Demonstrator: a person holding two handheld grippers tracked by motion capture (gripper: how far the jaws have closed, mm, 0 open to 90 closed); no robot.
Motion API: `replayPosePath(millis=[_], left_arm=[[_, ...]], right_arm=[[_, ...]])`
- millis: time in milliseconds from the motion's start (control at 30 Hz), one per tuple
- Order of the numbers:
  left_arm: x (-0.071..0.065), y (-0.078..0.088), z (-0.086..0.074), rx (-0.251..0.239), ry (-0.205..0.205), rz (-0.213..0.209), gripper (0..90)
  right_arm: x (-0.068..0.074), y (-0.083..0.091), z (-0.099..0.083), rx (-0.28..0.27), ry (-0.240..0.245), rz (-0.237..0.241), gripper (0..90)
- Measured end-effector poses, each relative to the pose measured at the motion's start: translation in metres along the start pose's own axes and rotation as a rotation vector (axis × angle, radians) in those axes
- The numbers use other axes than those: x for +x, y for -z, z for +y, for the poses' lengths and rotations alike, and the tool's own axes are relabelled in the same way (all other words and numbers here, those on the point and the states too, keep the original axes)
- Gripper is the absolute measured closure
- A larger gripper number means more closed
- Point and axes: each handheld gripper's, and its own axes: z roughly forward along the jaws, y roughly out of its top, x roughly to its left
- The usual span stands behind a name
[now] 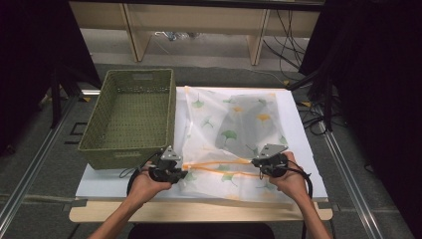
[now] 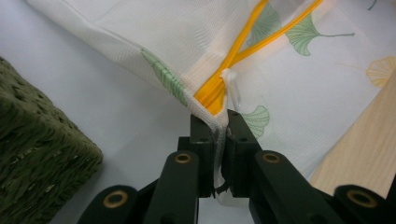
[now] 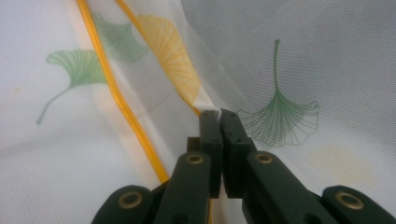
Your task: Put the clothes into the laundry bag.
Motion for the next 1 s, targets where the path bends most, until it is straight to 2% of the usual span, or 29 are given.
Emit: replayPosePath(millis=[67,100,133,167,200,233,267,300,333,367,400,433,500,533,567,600,633,667,700,733,767,800,833,1000], left_arm=[[-0.002,0.001,0.0,-0.008,0.007,-0.003,84.3],[-0.001,0.002,0.001,-0.003,-0.018,-0.013,84.5],[-0.003,0.001,0.001,-0.01,-0.008,0.0,84.6],[-0.004,0.002,0.002,-0.002,-0.023,-0.007,84.7],[-0.005,0.002,0.002,-0.011,-0.012,-0.007,84.8],[-0.006,0.002,0.003,-0.017,-0.026,0.004,84.8],[-0.007,0.002,0.003,-0.015,-0.023,-0.001,84.9],[-0.008,0.003,0.004,-0.016,-0.021,0.004,84.9],[-0.007,0.003,0.005,-0.016,-0.04,0.0,84.9],[-0.009,0.002,0.005,-0.027,-0.019,-0.012,84.8],[-0.009,0.002,0.005,-0.027,-0.013,-0.008,84.8],[-0.008,0.002,0.005,-0.024,-0.025,-0.004,84.8],[-0.009,0.002,0.006,-0.02,-0.024,-0.008,84.7],[-0.01,0.002,0.006,-0.016,-0.022,-0.007,84.7],[-0.009,0.001,0.007,-0.021,-0.043,-0.012,84.7],[-0.01,0.001,0.008,-0.024,-0.028,0.001,84.8],[-0.011,0.001,0.009,-0.023,-0.047,-0.017,84.8],[-0.012,0.001,0.011,-0.027,-0.054,-0.004,84.8],[-0.012,0.0,0.012,-0.033,-0.063,-0.02,84.8],[-0.013,0.0,0.013,-0.036,-0.065,-0.015,84.9],[-0.013,0.0,0.014,-0.031,-0.087,-0.018,84.9],[-0.014,-0.001,0.014,-0.033,-0.071,-0.016,84.9],[-0.014,-0.002,0.015,-0.029,-0.085,-0.01,84.9],[-0.015,-0.002,0.014,-0.031,-0.087,-0.024,84.9]], right_arm=[[0.001,-0.004,-0.004,0.007,-0.022,-0.013,90.0],[-0.001,-0.005,-0.005,0.007,-0.006,-0.007,90.0],[-0.003,-0.007,-0.005,0.0,0.014,-0.004,90.0],[-0.001,-0.006,-0.006,0.005,-0.026,-0.012,88.8],[-0.002,-0.004,-0.005,0.013,-0.044,0.0,86.0],[-0.002,-0.003,-0.004,-0.01,-0.052,-0.023,83.4],[-0.002,0.003,-0.001,-0.011,-0.079,-0.025,81.0],[-0.004,0.006,0.002,-0.032,-0.055,-0.038,79.7],[-0.003,0.011,0.005,-0.052,-0.088,-0.044,78.7],[-0.005,0.016,0.009,-0.09,-0.069,-0.046,77.5],[-0.004,0.021,0.013,-0.116,-0.079,-0.051,77.4],[-0.003,0.024,0.016,-0.138,-0.079,-0.051,77.5],[0.002,0.028,0.023,-0.177,-0.082,-0.025,77.9],[0.006,0.028,0.026,-0.195,-0.067,-0.004,77.8],[0.01,0.026,0.029,-0.194,-0.064,0.011,77.6],[0.015,0.023,0.031,-0.193,-0.042,0.022,77.6],[0.021,0.02,0.034,-0.188,-0.045,0.031,77.5],[0.025,0.017,0.036,-0.19,-0.023,0.043,77.4],[0.029,0.014,0.039,-0.193,0.005,0.056,77.3],[0.034,0.012,0.041,-0.188,0.018,0.062,76.9],[0.038,0.01,0.044,-0.183,0.022,0.067,76.7],[0.042,0.008,0.046,-0.177,0.036,0.076,76.4],[0.046,0.006,0.047,-0.174,0.045,0.082,76.2],[0.059,-0.004,0.053,-0.16,0.07,0.1,74.4]])
